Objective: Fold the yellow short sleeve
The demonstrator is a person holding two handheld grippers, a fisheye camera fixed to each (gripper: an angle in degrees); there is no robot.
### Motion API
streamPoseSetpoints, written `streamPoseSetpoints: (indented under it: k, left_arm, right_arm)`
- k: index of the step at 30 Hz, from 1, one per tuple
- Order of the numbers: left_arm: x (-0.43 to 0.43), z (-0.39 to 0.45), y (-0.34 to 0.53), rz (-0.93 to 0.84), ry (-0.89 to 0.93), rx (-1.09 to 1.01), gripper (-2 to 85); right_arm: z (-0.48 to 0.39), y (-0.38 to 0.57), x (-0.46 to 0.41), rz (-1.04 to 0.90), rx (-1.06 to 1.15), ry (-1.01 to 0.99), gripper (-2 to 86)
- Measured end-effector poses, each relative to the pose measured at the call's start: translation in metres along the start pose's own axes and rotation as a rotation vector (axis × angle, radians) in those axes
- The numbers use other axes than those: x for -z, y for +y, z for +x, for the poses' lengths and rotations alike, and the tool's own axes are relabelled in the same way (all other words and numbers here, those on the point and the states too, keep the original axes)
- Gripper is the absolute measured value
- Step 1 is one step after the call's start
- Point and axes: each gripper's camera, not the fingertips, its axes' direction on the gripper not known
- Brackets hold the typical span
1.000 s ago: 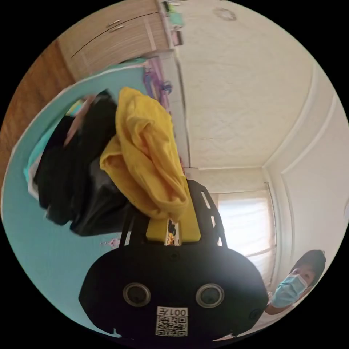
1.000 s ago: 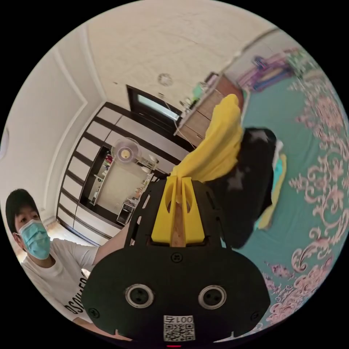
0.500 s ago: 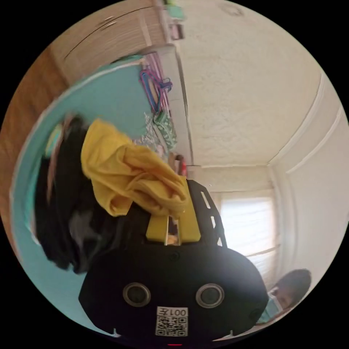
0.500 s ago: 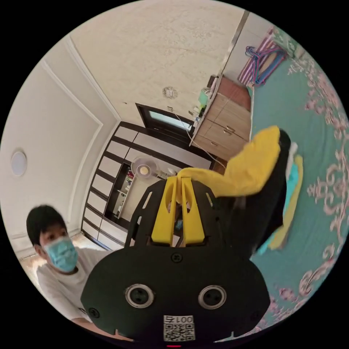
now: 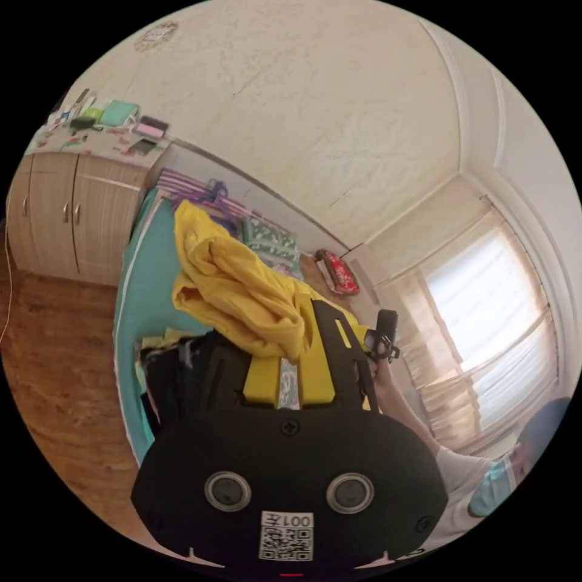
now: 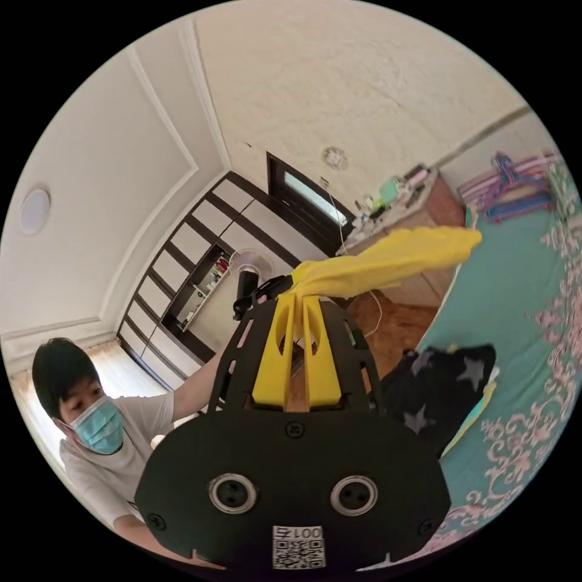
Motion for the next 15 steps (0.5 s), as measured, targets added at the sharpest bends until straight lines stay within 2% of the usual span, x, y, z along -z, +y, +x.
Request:
streamPoseSetpoints:
  k: [5,7,12,15]
  left_arm:
    - [-0.058,-0.065,0.113,-0.132,-0.024,0.169,-1.0]
    - [-0.091,-0.097,0.172,-0.222,-0.004,0.287,-1.0]
    - [-0.118,-0.122,0.241,-0.088,0.127,0.359,-1.1]
    - [-0.136,-0.133,0.264,-0.088,0.116,0.370,-1.2]
  right_arm:
    - [0.045,0.135,-0.051,-0.125,-0.184,0.053,1.2]
    - [0.058,0.199,-0.079,-0.246,-0.258,0.126,1.1]
    - [0.018,0.273,-0.129,-0.391,-0.086,0.341,1.0]
    - [-0.007,0.310,-0.165,-0.427,-0.002,0.464,0.9]
